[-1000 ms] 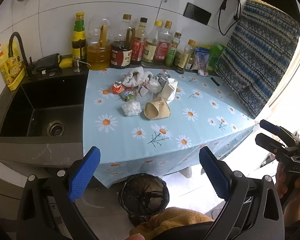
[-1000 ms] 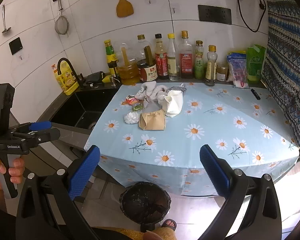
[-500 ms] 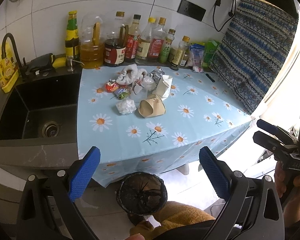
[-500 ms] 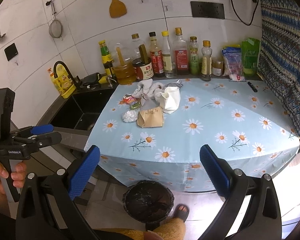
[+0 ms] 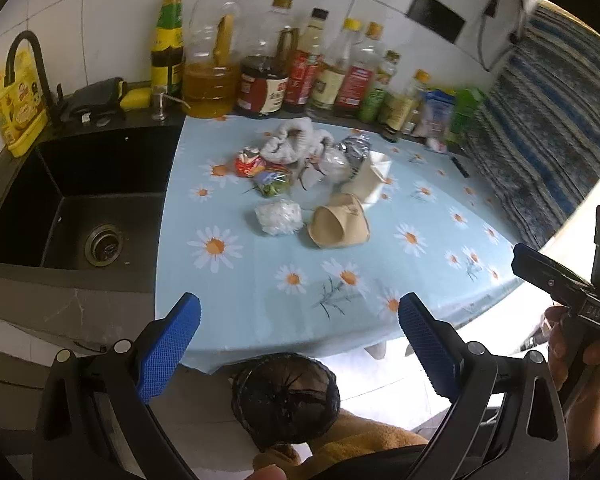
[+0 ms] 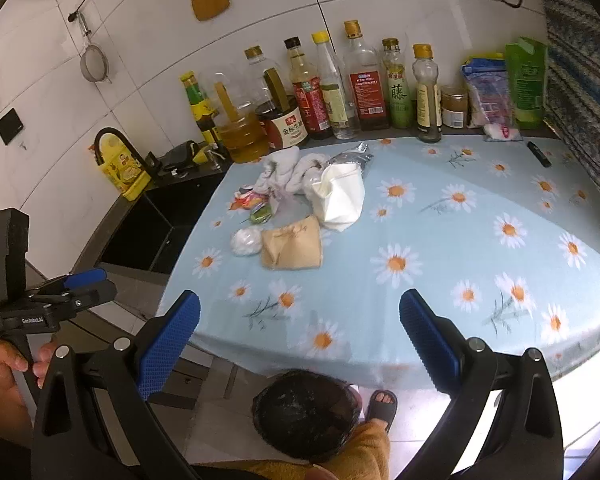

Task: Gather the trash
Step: 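Reach the right tool to the white paper cup and grasp it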

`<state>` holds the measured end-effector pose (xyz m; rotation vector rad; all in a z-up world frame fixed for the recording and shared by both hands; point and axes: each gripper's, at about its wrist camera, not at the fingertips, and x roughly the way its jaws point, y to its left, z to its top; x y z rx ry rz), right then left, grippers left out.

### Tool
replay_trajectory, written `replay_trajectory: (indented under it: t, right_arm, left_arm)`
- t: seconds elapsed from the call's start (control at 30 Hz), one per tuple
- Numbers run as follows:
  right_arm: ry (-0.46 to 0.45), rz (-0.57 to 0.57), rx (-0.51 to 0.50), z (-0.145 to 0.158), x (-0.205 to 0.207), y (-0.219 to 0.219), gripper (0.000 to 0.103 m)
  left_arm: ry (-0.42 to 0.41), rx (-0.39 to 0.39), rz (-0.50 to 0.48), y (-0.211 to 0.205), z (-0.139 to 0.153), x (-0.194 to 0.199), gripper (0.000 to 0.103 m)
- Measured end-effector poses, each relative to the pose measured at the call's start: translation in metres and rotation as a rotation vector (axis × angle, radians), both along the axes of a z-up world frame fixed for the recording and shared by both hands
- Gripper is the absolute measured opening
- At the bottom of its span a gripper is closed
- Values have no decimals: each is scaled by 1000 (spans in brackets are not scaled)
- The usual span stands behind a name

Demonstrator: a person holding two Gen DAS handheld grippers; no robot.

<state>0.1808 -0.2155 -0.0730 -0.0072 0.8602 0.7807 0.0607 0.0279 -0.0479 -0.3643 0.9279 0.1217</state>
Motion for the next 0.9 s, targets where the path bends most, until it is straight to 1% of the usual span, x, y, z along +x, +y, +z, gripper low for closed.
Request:
replay_trajectory:
  t: [0.23, 0.3, 0.4, 0.5, 0.57, 0.6, 0.63, 0.7, 0.9]
  right_arm:
    - [75, 46, -12, -32, 70, 27, 99]
    - [90, 60, -17, -40, 83, 35, 99]
    - [101, 100, -47, -55, 106, 55, 99]
    - [116, 125, -64, -69, 128, 74, 99]
    - [118, 147, -72, -79, 142, 86, 99]
    - [126, 157, -73, -84, 150, 91, 99]
    - [125, 170, -67, -88, 157, 96, 99]
    - [128, 174, -92, -96, 167, 104, 99]
    - [136, 210, -67, -106, 187, 117, 99]
  left_arm:
    - [56, -67, 56, 13, -26, 45, 96]
    - [76, -88, 76, 15, -36, 57, 96]
    - [86, -116, 86, 17, -44, 67, 96]
    - [109, -117, 109, 19, -53, 78, 96]
    - [113, -116, 137, 22, -56, 81, 96]
    - [109, -119, 169, 26, -59, 82, 96]
    - [112, -135, 192, 29, -62, 82, 96]
    - [121, -164, 220, 34, -67, 83, 96]
    - [146, -177, 258, 38, -80, 90, 96]
